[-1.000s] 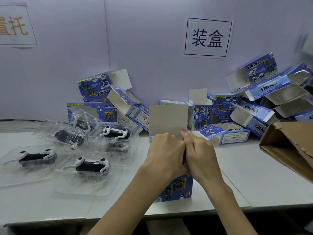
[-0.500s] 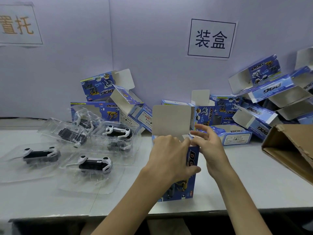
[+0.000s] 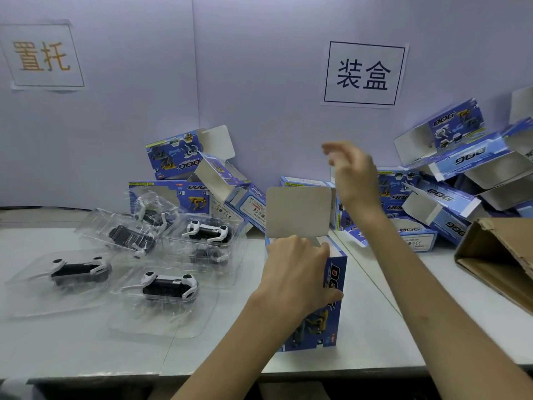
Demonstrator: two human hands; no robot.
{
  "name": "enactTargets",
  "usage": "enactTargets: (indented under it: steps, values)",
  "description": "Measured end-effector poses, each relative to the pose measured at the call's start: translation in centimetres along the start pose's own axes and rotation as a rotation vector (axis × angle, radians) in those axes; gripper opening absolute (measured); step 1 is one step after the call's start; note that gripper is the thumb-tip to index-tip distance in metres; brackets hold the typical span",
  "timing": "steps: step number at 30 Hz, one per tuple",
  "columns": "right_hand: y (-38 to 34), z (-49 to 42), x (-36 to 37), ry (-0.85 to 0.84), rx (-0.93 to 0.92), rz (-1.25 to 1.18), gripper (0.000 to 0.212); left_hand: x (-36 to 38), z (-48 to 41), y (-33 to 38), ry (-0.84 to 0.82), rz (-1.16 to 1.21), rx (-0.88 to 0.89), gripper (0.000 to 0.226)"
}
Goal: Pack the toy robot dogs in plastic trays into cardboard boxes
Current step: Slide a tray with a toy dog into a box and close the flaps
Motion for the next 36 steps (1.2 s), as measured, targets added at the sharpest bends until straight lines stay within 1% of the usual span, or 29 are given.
enactTargets:
  steps: [2, 5, 7, 9, 11, 12, 14, 17, 21, 23, 27, 29, 31, 33, 34, 36]
  values:
    - [-1.4, -2.5, 3.3, -0.194, -0.022, 0.115, 0.029, 0.2, -0.1, 0.0, -0.028, 0.005, 0.006, 0.064]
    - [0.3, -4.3, 8.6, -0.513, 0.068, 0.391, 0.043, 0.1, -0.4, 0.0, -0.065, 0.008, -0.010, 0.066]
    - [3.0, -4.4, 10.6, -0.664, 0.124, 0.618, 0.052, 0.0, -0.5, 0.0, -0.042, -0.007, -0.005, 0.064]
    - [5.7, -3.6, 11.1, -0.753, 0.191, 0.754, 0.064, -0.3, -0.4, 0.1, -0.007, -0.007, 0.019, 0.061]
    - [7.4, -3.2, 10.8, -0.744, 0.238, 0.774, 0.077, -0.6, -0.2, 0.2, 0.014, -0.014, 0.048, 0.064]
    - [7.4, -3.2, 10.6, -0.711, 0.210, 0.765, 0.079, -0.8, -0.1, 0.2, 0.025, -0.020, 0.055, 0.065]
    - [6.6, -3.4, 10.7, -0.658, 0.096, 0.758, 0.078, -1.0, -0.2, 0.0, 0.044, -0.022, 0.054, 0.066]
    - [5.8, -2.8, 10.6, -0.657, 0.035, 0.741, 0.079, -1.0, -0.2, -0.1, 0.055, 0.003, 0.036, 0.062]
    - [4.0, -2.0, 9.9, -0.595, -0.156, 0.751, 0.084, -1.0, -0.1, -0.1, 0.041, 0.011, 0.026, 0.058]
    - [3.5, -1.7, 9.7, -0.572, -0.224, 0.740, 0.087, -1.0, -0.1, 0.0, 0.045, 0.011, 0.029, 0.059]
    - [3.3, -1.7, 9.7, -0.548, -0.265, 0.741, 0.091, -0.9, -0.2, 0.1, 0.057, -0.002, 0.038, 0.062]
    - [3.9, -1.2, 10.0, -0.563, -0.266, 0.763, 0.094, -0.7, -0.3, 0.0, 0.064, -0.012, 0.030, 0.064]
    - [4.7, -0.4, 10.5, -0.582, -0.291, 0.815, 0.101, -0.7, -0.3, 0.1, 0.074, -0.011, 0.029, 0.066]
    - [4.9, 0.0, 10.6, -0.558, -0.329, 0.820, 0.107, -0.5, -0.2, 0.0, 0.073, -0.012, 0.025, 0.068]
    - [4.8, 0.0, 10.6, -0.550, -0.336, 0.814, 0.104, -0.4, -0.2, 0.0, 0.074, -0.019, 0.019, 0.068]
    - [4.5, 0.1, 10.9, -0.553, -0.351, 0.795, 0.089, -0.5, -0.2, 0.0, 0.066, -0.024, 0.027, 0.067]
Point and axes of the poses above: each hand's wrist, its own z-axis away from the middle knuckle, its own x-axis out of the palm, y = z × x, the point moved 10 cm from there along -z, towards the middle knuckle, and after that the axes turned 12 degrees about -z, right-handed, at the moved point
